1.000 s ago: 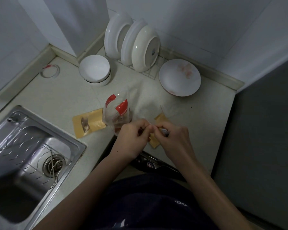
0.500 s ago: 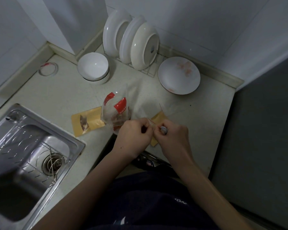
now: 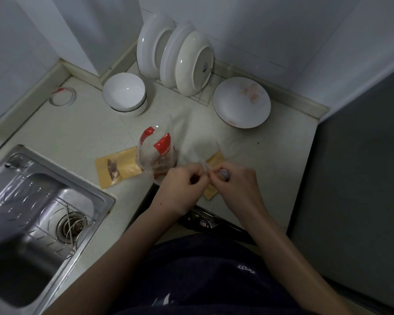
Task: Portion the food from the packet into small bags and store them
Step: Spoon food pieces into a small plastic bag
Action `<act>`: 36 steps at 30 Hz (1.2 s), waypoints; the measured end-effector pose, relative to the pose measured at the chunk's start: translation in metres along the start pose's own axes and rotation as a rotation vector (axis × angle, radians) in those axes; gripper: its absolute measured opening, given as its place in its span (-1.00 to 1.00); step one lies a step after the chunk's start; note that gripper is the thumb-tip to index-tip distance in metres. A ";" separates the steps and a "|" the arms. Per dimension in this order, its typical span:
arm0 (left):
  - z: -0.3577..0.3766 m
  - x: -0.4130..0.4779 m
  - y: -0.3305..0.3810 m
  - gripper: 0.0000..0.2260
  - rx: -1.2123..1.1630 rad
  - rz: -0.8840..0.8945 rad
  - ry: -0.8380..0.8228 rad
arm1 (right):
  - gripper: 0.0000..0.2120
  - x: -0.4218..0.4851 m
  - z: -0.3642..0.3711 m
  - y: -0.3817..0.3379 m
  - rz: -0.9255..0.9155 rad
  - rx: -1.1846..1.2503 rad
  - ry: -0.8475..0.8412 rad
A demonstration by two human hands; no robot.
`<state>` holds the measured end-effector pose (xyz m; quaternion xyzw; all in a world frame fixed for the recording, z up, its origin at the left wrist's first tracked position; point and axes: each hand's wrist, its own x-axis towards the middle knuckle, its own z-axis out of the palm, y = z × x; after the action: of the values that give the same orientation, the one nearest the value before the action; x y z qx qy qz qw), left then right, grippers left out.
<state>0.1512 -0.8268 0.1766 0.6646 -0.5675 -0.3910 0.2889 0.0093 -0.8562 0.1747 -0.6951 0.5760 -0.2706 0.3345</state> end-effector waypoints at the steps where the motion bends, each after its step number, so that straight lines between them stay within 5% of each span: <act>1: 0.000 0.000 -0.001 -0.76 0.045 0.003 0.011 | -0.79 0.000 -0.001 0.002 0.028 -0.007 0.023; 5: -0.003 0.001 -0.001 -0.75 0.331 -0.034 0.140 | -0.77 0.004 -0.005 0.004 0.168 0.062 0.078; 8: -0.002 0.002 -0.001 -0.90 0.197 0.032 0.154 | -0.76 0.004 -0.003 0.006 0.208 0.107 0.058; 12: -0.003 0.000 -0.007 -0.35 0.075 0.225 -0.079 | -0.66 0.005 -0.002 0.007 0.327 0.285 -0.005; 15: 0.002 0.002 -0.006 -0.19 0.260 0.370 -0.097 | -0.68 0.004 -0.003 0.004 0.324 0.413 -0.072; 22: -0.004 0.000 -0.008 -0.48 0.210 0.295 0.045 | -0.65 0.005 -0.002 0.006 0.324 0.523 -0.128; 26: -0.008 -0.005 -0.010 -0.31 0.133 0.212 0.014 | -0.60 0.005 0.002 0.005 0.334 0.524 -0.155; 29: -0.010 -0.006 -0.013 -0.39 0.129 0.275 0.025 | -0.56 0.004 0.001 0.003 0.327 0.533 -0.195; 36: -0.018 -0.009 -0.026 -0.54 -0.013 0.182 0.082 | -0.82 0.014 -0.015 -0.001 0.437 0.642 -0.132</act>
<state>0.1792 -0.8143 0.1662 0.6238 -0.6106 -0.3395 0.3505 0.0018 -0.8725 0.1847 -0.4321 0.5736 -0.3142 0.6209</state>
